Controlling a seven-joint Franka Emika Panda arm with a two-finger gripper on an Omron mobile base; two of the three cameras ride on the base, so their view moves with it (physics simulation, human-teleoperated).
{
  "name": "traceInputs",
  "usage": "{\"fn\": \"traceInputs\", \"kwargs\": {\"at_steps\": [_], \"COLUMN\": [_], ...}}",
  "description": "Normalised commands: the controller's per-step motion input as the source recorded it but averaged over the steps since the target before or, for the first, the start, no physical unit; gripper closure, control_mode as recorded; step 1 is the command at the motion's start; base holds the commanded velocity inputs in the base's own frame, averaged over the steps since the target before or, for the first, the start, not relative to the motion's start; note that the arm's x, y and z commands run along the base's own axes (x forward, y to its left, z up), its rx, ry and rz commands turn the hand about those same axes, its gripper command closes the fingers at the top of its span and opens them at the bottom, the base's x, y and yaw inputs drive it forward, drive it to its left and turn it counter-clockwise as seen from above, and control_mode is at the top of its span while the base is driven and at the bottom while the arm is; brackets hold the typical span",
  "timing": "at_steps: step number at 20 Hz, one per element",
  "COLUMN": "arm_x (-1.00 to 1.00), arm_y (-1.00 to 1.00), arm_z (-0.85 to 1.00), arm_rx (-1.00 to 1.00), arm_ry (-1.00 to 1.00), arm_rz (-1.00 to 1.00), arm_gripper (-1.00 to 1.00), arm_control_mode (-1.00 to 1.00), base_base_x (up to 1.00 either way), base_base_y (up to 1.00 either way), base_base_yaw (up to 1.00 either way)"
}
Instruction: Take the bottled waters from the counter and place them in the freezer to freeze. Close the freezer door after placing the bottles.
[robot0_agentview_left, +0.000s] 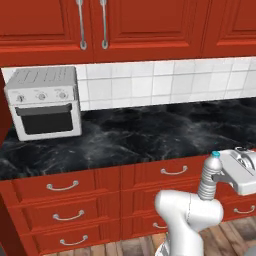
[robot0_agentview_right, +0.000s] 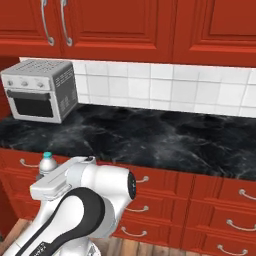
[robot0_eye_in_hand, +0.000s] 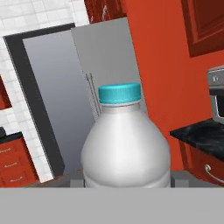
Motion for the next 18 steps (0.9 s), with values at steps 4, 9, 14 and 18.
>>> {"fn": "traceInputs", "kwargs": {"at_steps": [4, 9, 14, 18], "arm_x": [0.0, 0.0, 0.0, 0.0], "arm_y": [0.0, 0.0, 0.0, 0.0], "arm_z": [0.0, 0.0, 0.0, 0.0], "arm_rx": [0.0, 0.0, 0.0, 0.0], "arm_ry": [0.0, 0.0, 0.0, 0.0], "arm_rz": [0.0, 0.0, 0.0, 0.0], "arm_gripper": [1.0, 1.0, 1.0, 1.0], "arm_control_mode": [1.0, 1.0, 1.0, 1.0], "base_base_x": [-0.84, -0.86, -0.73, -0.69], "base_base_y": [0.46, 0.48, 0.59, 0.65], "base_base_yaw": [0.19, 0.2, 0.23, 0.21]}}
